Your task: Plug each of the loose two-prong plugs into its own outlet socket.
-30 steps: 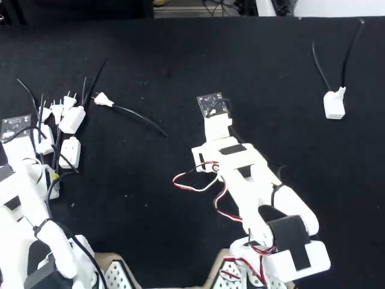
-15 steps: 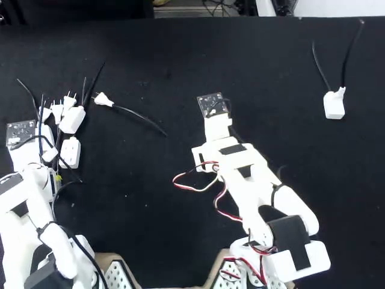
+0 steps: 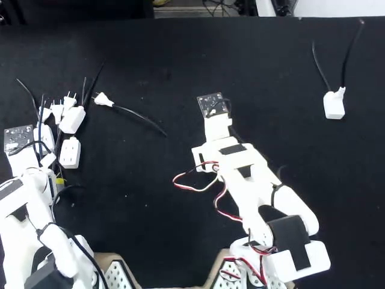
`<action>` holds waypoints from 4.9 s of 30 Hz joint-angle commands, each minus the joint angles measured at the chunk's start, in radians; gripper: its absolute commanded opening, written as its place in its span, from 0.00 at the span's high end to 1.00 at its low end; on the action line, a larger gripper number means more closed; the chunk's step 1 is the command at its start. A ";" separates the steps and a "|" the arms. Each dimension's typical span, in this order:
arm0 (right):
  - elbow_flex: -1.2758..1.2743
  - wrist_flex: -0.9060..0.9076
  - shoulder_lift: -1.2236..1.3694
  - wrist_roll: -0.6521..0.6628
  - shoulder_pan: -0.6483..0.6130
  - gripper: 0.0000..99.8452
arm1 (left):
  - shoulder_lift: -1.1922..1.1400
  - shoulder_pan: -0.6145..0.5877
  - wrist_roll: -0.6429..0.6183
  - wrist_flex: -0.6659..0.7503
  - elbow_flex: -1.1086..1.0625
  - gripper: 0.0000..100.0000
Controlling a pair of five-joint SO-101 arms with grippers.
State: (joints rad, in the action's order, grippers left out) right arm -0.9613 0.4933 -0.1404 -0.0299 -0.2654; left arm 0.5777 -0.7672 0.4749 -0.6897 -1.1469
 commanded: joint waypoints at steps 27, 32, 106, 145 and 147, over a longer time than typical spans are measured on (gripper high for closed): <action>0.002 -0.025 -0.041 -0.008 -0.005 0.97 | 0.018 -0.108 0.043 -0.598 0.298 0.97; 0.002 -0.025 -0.041 -0.008 -0.002 0.97 | 0.018 -0.099 0.074 -0.741 0.453 0.97; -0.147 -0.081 -0.352 -0.129 0.298 0.97 | 0.018 1.104 -0.361 -0.307 0.139 0.76; -0.145 -0.077 -0.352 -0.129 0.290 0.97 | -0.509 0.826 -0.646 -0.101 0.544 0.76; -0.145 -0.078 -0.352 -0.129 0.290 0.97 | -0.520 0.765 -0.646 -0.178 0.572 0.76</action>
State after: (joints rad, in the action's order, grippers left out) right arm -1.1116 0.4350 -0.4457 -0.1496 0.0046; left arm 0.0606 0.0767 -0.1588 -0.7725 -0.6682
